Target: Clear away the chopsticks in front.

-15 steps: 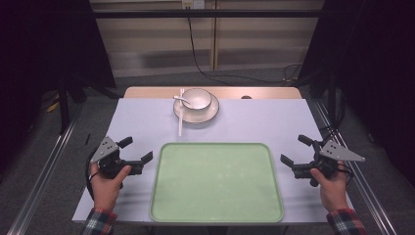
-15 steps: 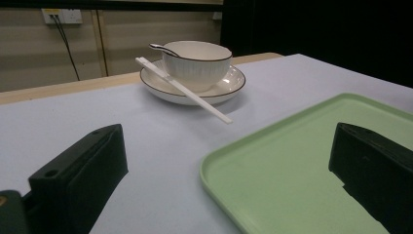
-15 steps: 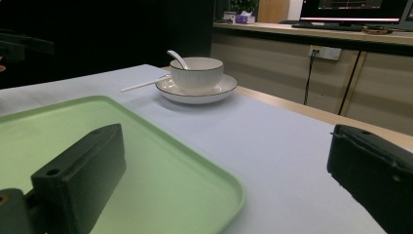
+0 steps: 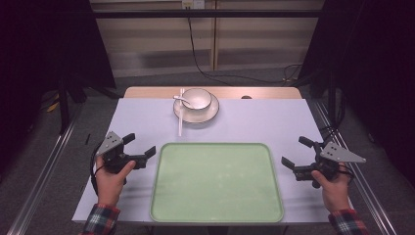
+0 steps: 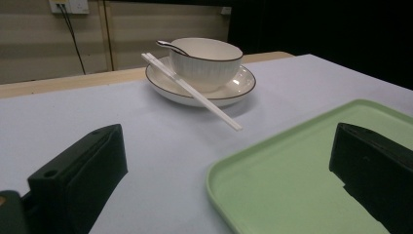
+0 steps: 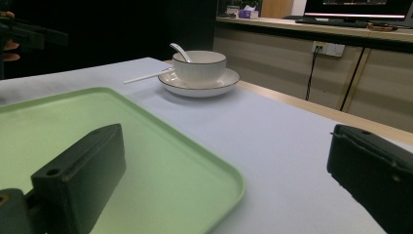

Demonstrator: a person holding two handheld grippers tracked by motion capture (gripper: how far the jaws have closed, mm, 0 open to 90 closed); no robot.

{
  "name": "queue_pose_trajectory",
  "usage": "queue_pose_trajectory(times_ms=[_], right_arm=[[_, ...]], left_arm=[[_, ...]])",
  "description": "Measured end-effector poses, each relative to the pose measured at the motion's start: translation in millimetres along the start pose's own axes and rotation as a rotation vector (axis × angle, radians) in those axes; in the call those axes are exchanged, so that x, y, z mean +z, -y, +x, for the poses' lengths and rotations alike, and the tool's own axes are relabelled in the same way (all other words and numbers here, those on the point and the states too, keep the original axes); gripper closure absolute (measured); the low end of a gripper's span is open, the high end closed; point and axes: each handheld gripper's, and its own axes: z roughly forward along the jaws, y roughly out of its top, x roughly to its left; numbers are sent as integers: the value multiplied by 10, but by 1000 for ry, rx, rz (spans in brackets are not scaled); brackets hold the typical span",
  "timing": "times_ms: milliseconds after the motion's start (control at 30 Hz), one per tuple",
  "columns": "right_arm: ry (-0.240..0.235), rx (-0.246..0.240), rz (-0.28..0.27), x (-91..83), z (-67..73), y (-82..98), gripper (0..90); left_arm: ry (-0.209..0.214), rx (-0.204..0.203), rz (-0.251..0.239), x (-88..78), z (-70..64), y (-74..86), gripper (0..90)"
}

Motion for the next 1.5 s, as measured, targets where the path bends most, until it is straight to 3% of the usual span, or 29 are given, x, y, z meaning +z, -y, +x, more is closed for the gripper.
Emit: queue_pose_trajectory(times_ms=[67,400,967,1100,1500], right_arm=[[-1,-4,8,-18,1,7,0],[0,-7,13,-27,16,8,0],[1,-25,29,-30,15,9,6],[-3,-26,30,-28,15,9,8],[-1,-27,30,-34,13,6,10]], left_arm=[[2,-14,4,72,5,-13,1],[-20,-6,21,222,87,-77,1],[-54,-13,49,683,170,-270,1],[-53,-27,56,778,190,-288,1],[-105,-71,96,1050,267,-297,1]])
